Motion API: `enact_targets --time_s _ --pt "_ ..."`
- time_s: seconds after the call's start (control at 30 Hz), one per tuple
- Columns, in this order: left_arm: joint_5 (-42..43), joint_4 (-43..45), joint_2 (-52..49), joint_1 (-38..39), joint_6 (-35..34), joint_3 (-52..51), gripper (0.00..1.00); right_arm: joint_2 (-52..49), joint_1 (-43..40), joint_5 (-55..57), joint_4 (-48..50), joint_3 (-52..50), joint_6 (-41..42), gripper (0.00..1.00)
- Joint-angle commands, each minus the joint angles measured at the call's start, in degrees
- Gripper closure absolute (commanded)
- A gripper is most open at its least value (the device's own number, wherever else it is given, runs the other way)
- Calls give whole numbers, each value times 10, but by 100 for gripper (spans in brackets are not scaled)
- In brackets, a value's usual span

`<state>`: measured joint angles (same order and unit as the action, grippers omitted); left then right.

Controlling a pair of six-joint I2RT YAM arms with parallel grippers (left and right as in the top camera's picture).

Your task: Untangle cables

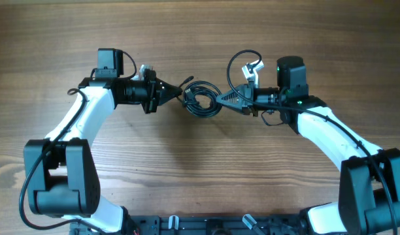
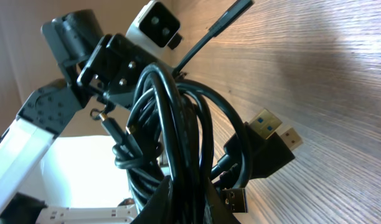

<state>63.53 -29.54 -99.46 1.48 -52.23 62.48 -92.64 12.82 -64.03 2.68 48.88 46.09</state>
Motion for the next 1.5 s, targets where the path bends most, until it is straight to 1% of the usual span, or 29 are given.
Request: enact_targets --time_s 0.0,0.07,0.23,0.33,0.47,0.57,0.63,0.67,0.77,0.8,0.97,1.03,1.1,1.2,1.27,1.3,1.33,1.4,1.43,1.47 --pt "20 2 -6 21 3 1 96 17 6 31 5 3 10 96" --pt "17 2 -6 33 3 1 96 17 13 49 4 3 11 96" --pt "-35 1 -6 52 3 1 96 17 37 100 2 3 10 96" --pt "-49 1 -6 55 4 1 96 17 49 129 1 3 8 96" --pt "-69 1 -6 54 8 1 96 17 57 210 -39 3 -1 96" --pt "-94 -2 -6 54 10 1 96 17 57 256 -71 3 -29 95" --pt "-125 -11 -6 54 10 1 96 18 55 276 -78 3 -30 87" --pt "-144 -17 -6 54 10 1 96 19 53 269 -79 7 -29 79" --pt "-179 -23 -6 54 10 1 96 21 52 245 -86 26 -28 65" --pt "-183 -23 -6 54 10 1 96 21 52 245 -99 35 -28 56" --pt "-182 -24 -6 54 10 1 96 21 53 242 -160 44 -25 37" --pt "-183 -24 -6 54 10 1 96 21 53 240 -179 43 -24 24" --pt "-183 -24 -6 54 10 1 96 21 53 219 -204 43 -24 0" --pt "-183 -24 -6 54 10 1 96 21 53 209 -236 42 -19 0" --pt "-187 -24 -6 54 10 1 96 21 54 209 -246 39 -48 0" --pt "-188 -24 -6 54 10 1 96 21 55 209 -249 39 -75 5" --pt "-189 -24 -6 54 10 1 96 21 59 209 -254 39 -91 11" --pt "-188 -25 -6 54 9 1 96 21 68 209 -263 39 -96 31" --pt "-188 -26 -6 54 6 1 96 21 74 210 -263 38 -94 43" --pt "-183 -27 -6 54 -2 1 96 21 83 210 -260 37 -90 52"
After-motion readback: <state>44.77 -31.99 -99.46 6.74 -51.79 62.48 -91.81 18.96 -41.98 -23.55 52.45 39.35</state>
